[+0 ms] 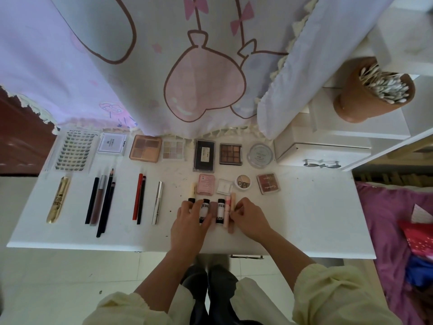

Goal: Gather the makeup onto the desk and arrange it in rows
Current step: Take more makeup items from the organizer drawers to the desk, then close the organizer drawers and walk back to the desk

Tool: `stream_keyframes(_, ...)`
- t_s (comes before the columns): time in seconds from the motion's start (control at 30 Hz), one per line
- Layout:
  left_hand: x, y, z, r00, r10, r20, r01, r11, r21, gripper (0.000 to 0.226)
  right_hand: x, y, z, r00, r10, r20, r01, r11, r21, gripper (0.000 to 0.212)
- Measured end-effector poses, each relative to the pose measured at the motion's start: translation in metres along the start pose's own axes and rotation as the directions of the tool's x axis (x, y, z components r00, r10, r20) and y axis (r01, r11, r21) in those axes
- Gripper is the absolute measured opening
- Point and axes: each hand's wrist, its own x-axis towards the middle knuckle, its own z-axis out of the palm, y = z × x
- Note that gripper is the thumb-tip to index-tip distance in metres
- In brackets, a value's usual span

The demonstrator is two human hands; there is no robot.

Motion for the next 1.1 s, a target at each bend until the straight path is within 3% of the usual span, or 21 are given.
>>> stream_keyframes(0.33,-0.004,-0.012,-0.018,0.998,0.031,-0.047,-0.034,0.997,-0.071,0.042,-0.015,-0.006,-0.005,0.998,0.007,-0.058,-0.008,1.000,-0.015,0.023)
stream_keyframes(0.53,-0.037,-0.021,-0.031,0.991,-0.038,-0.129,0.025,0.995,-0.101,0.035,-0.037,-0.019,-0.005,0.977,-0.210,-0.043,0.204,0.972,-0.117,0.008)
stream_keyframes(0.67,-0.070,-0.022,-0.041,0.966,-0.087,-0.242,0.063,0.992,-0.106,0.033,-0.060,-0.029,0.007,0.923,-0.384,0.041,0.382,0.895,-0.230,0.007)
stream_keyframes(0.87,-0.171,-0.029,-0.034,0.868,-0.315,-0.383,0.273,0.948,-0.162,0.027,-0.120,-0.026,0.037,0.758,-0.593,0.271,0.648,0.641,-0.412,0.031)
stream_keyframes(1.1,-0.306,-0.063,-0.040,0.677,-0.567,-0.469,0.513,0.821,-0.250,0.027,-0.211,-0.039,0.089,0.491,-0.730,0.476,0.862,0.330,-0.384,0.032)
